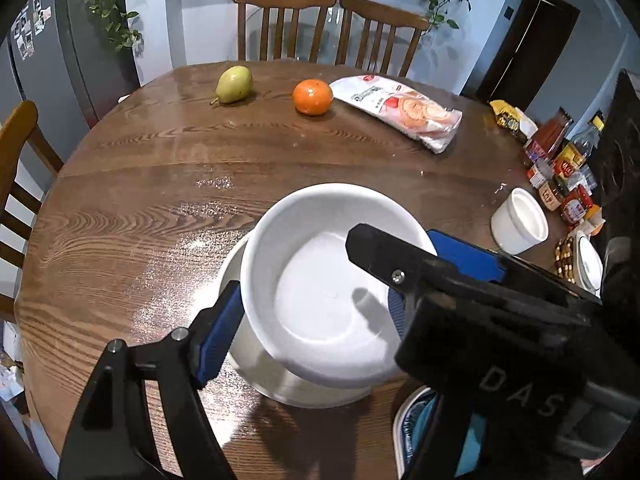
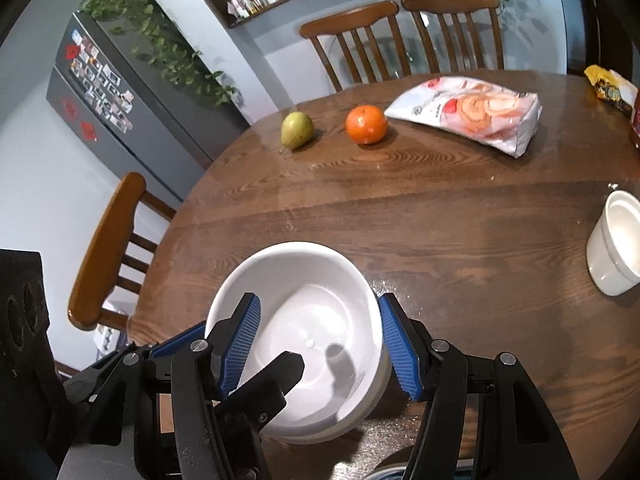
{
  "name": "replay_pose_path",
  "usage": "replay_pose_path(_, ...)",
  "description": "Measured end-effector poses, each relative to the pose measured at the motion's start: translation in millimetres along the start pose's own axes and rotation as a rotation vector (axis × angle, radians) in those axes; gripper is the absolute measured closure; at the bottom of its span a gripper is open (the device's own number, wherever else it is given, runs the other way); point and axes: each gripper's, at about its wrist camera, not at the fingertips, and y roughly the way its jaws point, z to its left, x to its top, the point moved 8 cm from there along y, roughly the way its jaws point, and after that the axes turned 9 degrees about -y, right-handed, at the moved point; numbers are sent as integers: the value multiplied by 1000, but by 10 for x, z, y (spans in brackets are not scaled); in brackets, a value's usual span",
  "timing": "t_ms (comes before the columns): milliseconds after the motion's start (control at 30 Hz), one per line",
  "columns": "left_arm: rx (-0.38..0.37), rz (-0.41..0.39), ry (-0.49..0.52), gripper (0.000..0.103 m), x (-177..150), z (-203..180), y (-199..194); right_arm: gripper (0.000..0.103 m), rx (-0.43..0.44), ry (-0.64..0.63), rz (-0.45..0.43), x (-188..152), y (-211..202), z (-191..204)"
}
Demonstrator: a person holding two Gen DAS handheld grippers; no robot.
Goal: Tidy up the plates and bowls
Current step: 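Carry the medium bowl with both grippers over the large white bowl, then lower the medium bowl into the large bowl and open both grippers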
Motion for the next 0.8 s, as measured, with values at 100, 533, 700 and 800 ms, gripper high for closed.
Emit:
replay_pose_path(100, 11, 16, 9, 31, -11, 36, 47, 39, 12, 9, 39, -41, 92, -16)
replay_pose_path(533, 30, 72, 5, 31, -58, 106, 188, 39, 12, 10, 97, -123, 243, -51)
replay_pose_path(700, 41, 96, 0, 29, -64, 126, 235, 39, 28, 18, 114, -148, 289, -62)
replay_pose_path(800, 55, 110, 2, 28, -75, 141, 267, 39, 31, 18, 127, -171, 319, -50)
